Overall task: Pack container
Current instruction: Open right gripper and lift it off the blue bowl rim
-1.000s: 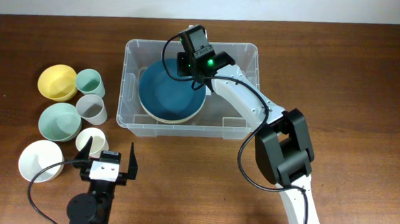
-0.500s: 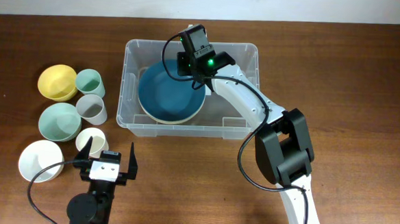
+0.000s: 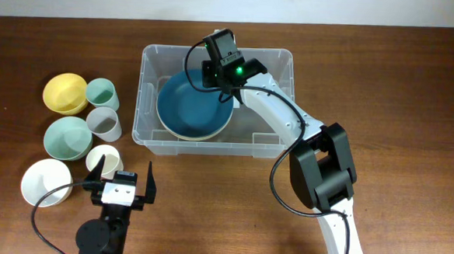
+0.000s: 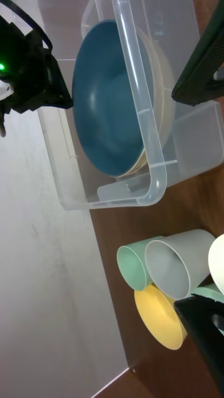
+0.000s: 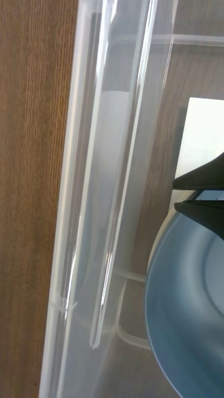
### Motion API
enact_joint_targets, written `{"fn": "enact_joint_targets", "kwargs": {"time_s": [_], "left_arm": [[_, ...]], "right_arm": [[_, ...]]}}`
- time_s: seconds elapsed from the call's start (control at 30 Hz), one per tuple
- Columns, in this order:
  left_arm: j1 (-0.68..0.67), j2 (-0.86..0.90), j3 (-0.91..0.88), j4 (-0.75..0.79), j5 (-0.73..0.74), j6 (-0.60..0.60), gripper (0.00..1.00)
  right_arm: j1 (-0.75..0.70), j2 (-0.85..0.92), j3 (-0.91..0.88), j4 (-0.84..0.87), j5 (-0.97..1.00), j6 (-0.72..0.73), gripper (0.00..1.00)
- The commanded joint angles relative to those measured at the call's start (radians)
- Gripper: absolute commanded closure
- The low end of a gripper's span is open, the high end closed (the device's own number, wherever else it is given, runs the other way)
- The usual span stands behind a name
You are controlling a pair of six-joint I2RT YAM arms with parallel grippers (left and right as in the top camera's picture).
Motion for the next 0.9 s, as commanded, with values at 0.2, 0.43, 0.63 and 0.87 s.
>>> {"fn": "enact_joint_targets", "kwargs": {"time_s": [0.2, 0.43, 0.63, 0.87], "left_arm": [[0.006, -0.006, -0.005, -0.002, 0.015, 0.015, 0.00], [0.006, -0.006, -0.005, -0.002, 0.014, 0.016, 0.00], [0.006, -0.006, -0.005, -0.002, 0.015, 0.016, 0.00], [0.006, -0.006, -0.005, -0.002, 0.015, 0.016, 0.00]], "right_arm": [[-0.003, 0.020, 0.014, 0.004, 0.019, -0.011, 0.96], [-0.009, 0.019, 0.029, -0.036, 0.023, -0.010, 0.96], [-0.024, 0.019, 0.023, -0.062, 0.023, -0.010, 0.96], [-0.030, 0.019, 0.023, -0.081, 0.023, -0.002, 0.96]]}}
